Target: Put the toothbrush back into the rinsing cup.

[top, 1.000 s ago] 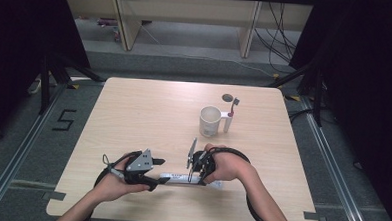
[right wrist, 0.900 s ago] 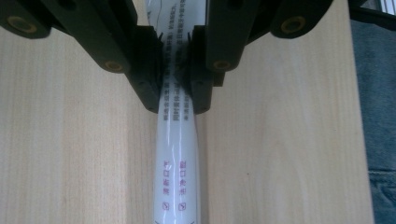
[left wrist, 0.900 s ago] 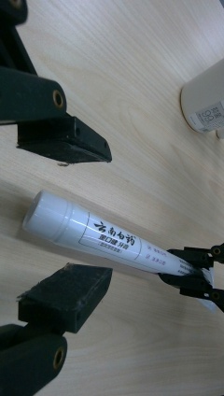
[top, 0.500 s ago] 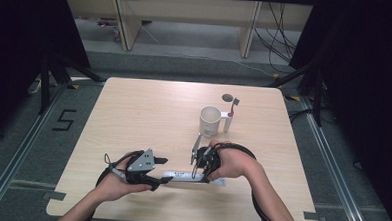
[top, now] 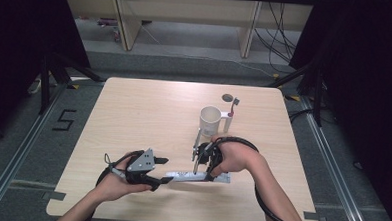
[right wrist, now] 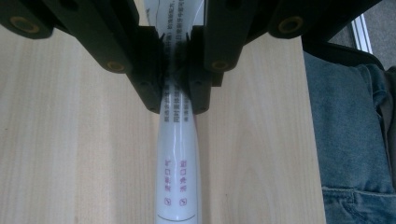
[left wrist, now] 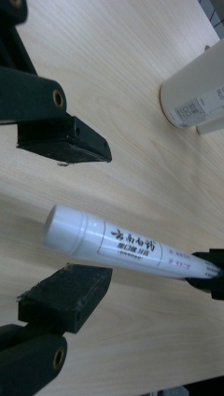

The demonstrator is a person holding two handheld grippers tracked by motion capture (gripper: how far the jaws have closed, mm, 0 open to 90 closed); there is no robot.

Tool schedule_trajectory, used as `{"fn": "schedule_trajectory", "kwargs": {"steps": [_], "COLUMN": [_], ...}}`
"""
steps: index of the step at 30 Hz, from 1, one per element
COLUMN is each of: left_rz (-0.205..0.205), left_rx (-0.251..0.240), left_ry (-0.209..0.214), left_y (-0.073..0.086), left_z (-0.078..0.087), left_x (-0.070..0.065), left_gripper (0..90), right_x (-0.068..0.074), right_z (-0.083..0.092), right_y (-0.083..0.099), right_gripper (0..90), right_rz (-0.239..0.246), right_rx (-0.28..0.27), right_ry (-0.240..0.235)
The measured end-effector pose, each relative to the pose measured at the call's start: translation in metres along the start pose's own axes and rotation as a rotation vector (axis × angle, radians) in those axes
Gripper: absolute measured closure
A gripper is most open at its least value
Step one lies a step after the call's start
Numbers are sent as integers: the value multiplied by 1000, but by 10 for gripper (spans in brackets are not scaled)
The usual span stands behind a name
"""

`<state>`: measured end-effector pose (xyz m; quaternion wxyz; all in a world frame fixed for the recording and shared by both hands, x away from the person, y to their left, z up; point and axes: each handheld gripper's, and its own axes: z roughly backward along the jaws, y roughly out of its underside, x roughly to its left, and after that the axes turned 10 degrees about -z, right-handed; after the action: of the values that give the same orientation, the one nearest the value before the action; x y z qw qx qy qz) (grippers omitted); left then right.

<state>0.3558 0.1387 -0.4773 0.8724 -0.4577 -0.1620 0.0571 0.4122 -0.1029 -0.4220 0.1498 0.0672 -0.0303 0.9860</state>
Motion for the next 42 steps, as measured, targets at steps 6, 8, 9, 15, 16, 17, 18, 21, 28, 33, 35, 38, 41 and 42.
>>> {"fn": "schedule_trajectory", "kwargs": {"steps": [6, 8, 9, 15, 16, 17, 18, 21, 28, 33, 35, 38, 41, 42], "left_rz": [-38, -48, -59, -107, -116, -108, -126, -143, -143, -154, -155, -171, -143, -142], "left_rx": [0, 2, 7, 14, 18, 11, 10, 3, -15, -18, -12, 6, -6, -3], "left_ry": [31, 41, 51, 68, 70, 72, 77, 84, 117, 120, 126, 132, 129, 131], "left_y": [-14, -19, -22, -29, -30, -30, -30, -31, -28, -27, -26, -26, -25, -26], "left_z": [-6, -12, -14, -31, -33, -35, -37, -41, -47, -46, -46, -46, -45, -45], "left_x": [-5, -6, -6, -7, -7, -8, -7, -7, -7, -8, -7, -5, -7, -7], "left_gripper": [369, 376, 379, 447, 461, 468, 472, 492, 613, 653, 657, 663, 671, 675], "right_x": [2, 1, 1, 6, 6, 5, 6, 7, 9, 10, 11, 9, 10, 10], "right_z": [9, 11, 12, 18, 17, 17, 18, 18, 20, 21, 22, 20, 19, 19], "right_y": [-4, -6, -7, -14, -15, -15, -16, -18, -20, -22, -23, -24, -24, -24], "right_gripper": [791, 791, 791, 791, 791, 791, 791, 791, 791, 790, 789, 787, 785, 784], "right_rz": [15, 51, 53, 61, 79, 96, 91, 106, 105, 129, 127, 156, 155, 154], "right_rx": [24, 18, 12, 19, 11, 6, 2, -11, -14, -6, -4, -16, -20, -16], "right_ry": [14, 24, 18, 18, 12, 17, 16, 3, 7, 21, 18, 27, 31, 36]}}
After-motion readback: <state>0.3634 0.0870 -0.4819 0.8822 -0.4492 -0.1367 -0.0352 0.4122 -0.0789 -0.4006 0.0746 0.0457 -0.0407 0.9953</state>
